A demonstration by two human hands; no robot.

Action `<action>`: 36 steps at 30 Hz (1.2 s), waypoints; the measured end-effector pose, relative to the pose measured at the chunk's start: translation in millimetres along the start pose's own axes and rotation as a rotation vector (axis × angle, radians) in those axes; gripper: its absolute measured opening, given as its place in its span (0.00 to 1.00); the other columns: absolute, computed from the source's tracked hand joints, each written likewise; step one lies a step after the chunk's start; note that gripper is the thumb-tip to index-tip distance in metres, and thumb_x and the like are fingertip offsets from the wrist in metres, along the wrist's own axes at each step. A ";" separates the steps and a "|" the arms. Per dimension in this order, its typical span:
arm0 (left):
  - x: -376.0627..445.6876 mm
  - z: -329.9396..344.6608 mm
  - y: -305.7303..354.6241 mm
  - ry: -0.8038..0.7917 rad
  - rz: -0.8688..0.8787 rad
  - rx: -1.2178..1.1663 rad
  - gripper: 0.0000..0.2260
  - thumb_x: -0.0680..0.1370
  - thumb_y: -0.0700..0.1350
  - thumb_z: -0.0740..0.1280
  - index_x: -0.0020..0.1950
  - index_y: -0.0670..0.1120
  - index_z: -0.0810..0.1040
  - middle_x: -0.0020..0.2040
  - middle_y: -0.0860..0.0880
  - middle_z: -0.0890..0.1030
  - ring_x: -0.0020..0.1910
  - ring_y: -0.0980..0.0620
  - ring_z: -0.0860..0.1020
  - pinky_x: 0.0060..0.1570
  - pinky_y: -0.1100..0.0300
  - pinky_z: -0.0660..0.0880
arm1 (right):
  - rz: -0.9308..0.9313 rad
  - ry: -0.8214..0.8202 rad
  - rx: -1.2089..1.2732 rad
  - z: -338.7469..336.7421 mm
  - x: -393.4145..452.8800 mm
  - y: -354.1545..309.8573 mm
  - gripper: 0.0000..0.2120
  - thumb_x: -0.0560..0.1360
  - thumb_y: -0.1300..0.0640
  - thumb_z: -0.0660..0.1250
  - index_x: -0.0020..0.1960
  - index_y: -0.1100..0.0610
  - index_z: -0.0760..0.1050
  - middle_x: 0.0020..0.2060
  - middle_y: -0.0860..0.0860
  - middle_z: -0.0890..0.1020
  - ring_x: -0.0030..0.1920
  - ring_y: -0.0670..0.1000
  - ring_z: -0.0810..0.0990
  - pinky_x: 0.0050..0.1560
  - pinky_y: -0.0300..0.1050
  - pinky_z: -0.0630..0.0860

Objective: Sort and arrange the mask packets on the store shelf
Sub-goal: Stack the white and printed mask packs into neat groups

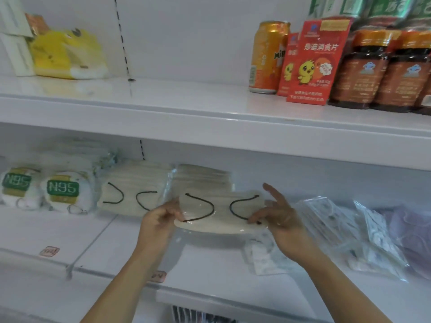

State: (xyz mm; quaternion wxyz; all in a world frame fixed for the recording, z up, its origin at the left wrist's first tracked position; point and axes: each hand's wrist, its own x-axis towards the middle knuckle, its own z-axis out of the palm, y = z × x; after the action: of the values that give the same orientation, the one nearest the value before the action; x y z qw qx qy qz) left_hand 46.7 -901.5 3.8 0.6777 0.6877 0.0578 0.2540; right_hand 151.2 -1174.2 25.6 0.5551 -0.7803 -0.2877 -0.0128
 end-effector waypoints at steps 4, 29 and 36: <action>7.4 -65.0 2.6 0.027 -0.010 0.022 0.09 0.74 0.35 0.62 0.39 0.40 0.82 0.41 0.50 0.83 0.46 0.52 0.80 0.48 0.62 0.76 | 0.081 -0.055 0.174 61.7 10.4 -24.0 0.22 0.73 0.72 0.61 0.44 0.51 0.87 0.49 0.44 0.87 0.55 0.44 0.83 0.54 0.33 0.73; 71.3 -164.2 -66.6 0.005 0.241 0.551 0.10 0.75 0.33 0.72 0.49 0.48 0.84 0.48 0.56 0.80 0.45 0.61 0.79 0.42 0.72 0.73 | 0.255 0.556 -0.206 212.9 65.4 -8.4 0.07 0.77 0.61 0.69 0.47 0.50 0.82 0.38 0.43 0.83 0.38 0.41 0.80 0.38 0.26 0.72; 84.3 -107.7 -82.9 -0.151 0.386 0.743 0.09 0.75 0.36 0.72 0.52 0.48 0.84 0.50 0.54 0.81 0.49 0.55 0.79 0.49 0.60 0.77 | 0.327 0.571 -0.394 164.3 49.4 14.9 0.16 0.75 0.66 0.68 0.53 0.46 0.80 0.46 0.46 0.81 0.43 0.45 0.79 0.42 0.37 0.74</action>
State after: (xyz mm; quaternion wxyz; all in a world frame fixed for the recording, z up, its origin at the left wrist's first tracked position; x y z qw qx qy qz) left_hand 95.5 -762.4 -58.2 0.3264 0.9000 -0.0342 0.2870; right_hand 150.1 -1012.4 -33.4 0.4471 -0.8726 0.0148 -0.1959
